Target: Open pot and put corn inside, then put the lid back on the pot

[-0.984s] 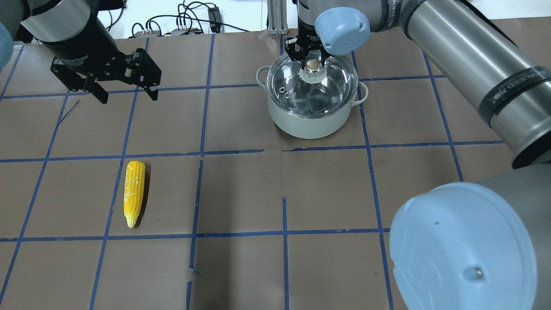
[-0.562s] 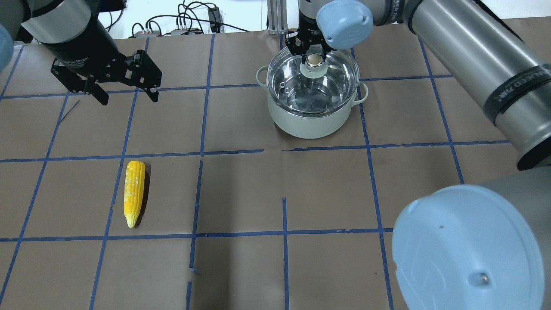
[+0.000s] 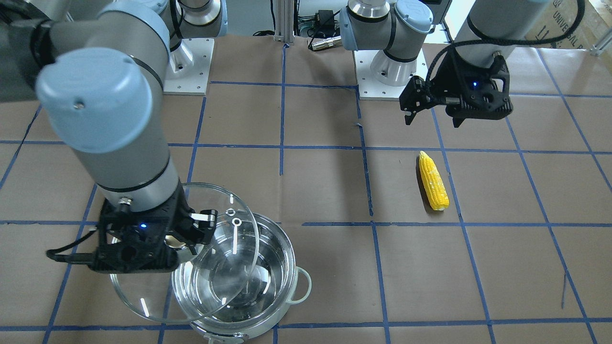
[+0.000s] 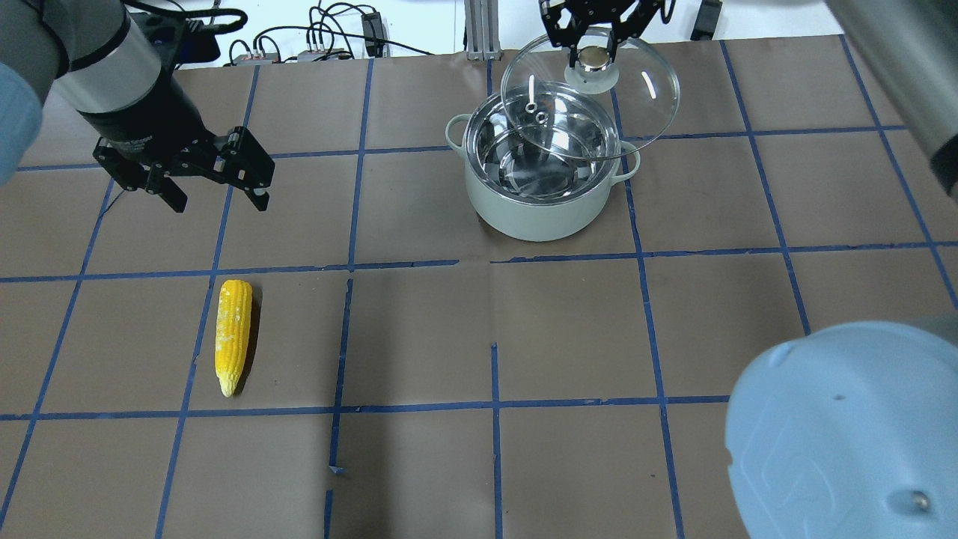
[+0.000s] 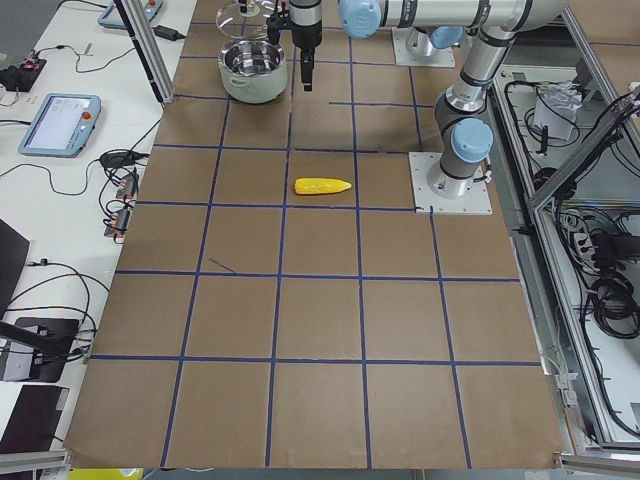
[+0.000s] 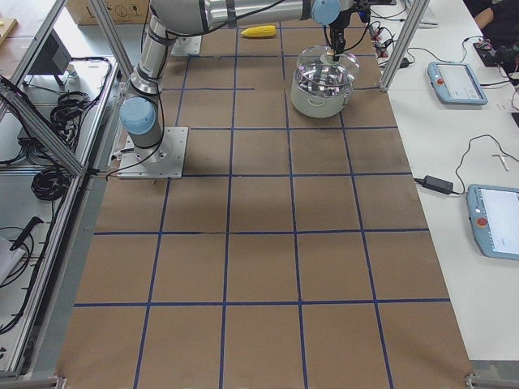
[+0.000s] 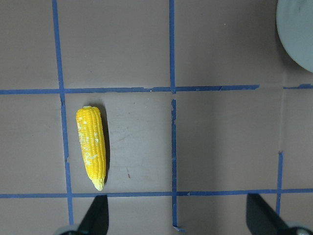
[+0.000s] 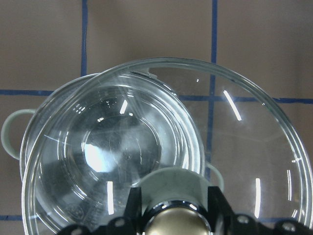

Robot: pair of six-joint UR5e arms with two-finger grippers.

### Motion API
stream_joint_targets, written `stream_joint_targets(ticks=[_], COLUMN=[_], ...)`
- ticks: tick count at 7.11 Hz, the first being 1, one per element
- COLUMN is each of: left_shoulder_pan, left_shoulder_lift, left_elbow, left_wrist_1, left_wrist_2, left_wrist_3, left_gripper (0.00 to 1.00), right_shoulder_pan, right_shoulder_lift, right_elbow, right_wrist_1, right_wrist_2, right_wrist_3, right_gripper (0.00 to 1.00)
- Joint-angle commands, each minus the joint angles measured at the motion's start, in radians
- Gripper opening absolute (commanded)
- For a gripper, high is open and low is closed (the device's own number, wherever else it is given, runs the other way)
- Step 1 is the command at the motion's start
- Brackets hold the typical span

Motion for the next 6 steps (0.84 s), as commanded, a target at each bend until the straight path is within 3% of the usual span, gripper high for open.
stream_joint_targets(ticks=[1, 2, 4, 6], left_shoulder_pan=[0.165, 0.205, 0.229, 0.24], left_shoulder_lift=[-0.016, -0.028, -0.066, -0.108], left_elbow=[-0.131, -0.235, -0.426, -0.445], left_wrist_1=[0.081, 0.181, 0.489, 0.535], left_wrist_2=[-0.008, -0.008, -0.005, -0.005], left_wrist_3=[0.186, 0.228, 0.265, 0.283], left_gripper=[1.0, 1.0, 1.0, 1.0], right_shoulder_pan=[-0.05, -0.054, -0.054, -0.054], right_shoulder_lift=[-0.128, -0.182, -0.286, -0.415], right_elbow=[0.002, 0.021, 0.161, 0.334], right_wrist_1=[0.161, 0.226, 0.213, 0.147], right_wrist_2=[0.001, 0.0, 0.001, 0.0], right_wrist_3=[-0.034, -0.04, -0.039, -0.036], right_gripper=[0.13, 0.13, 0.13, 0.13])
